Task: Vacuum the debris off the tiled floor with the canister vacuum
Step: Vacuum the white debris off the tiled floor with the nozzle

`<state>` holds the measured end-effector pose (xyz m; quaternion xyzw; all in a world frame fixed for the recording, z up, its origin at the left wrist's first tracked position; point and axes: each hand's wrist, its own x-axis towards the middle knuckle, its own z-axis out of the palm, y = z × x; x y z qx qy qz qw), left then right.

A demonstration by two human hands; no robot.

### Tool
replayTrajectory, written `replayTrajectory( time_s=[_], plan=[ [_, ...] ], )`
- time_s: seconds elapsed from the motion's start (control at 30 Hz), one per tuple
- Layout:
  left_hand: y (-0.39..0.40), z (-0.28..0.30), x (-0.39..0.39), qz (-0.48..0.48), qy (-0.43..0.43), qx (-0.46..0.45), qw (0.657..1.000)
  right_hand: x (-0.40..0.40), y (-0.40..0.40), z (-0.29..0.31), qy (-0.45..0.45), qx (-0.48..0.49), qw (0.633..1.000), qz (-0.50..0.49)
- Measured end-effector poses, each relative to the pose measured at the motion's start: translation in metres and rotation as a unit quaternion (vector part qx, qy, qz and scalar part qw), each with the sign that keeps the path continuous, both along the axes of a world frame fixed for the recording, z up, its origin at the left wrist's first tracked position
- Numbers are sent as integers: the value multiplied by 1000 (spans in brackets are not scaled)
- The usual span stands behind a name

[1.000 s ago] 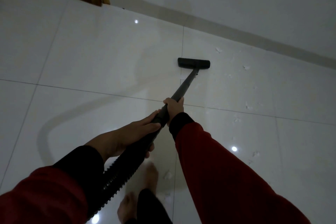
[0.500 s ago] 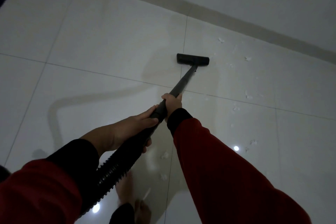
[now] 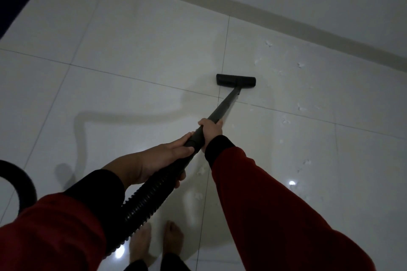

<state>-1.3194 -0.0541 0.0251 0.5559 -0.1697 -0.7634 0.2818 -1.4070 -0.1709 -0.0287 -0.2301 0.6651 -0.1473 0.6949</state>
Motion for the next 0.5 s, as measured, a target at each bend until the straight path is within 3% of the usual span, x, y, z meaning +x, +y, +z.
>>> replayTrajectory(
  time_s=[0.5],
  plan=[
    [110, 7, -21, -24, -1, -1, 1000, -25, 114, 3, -1, 13, 1000, -18]
  ],
)
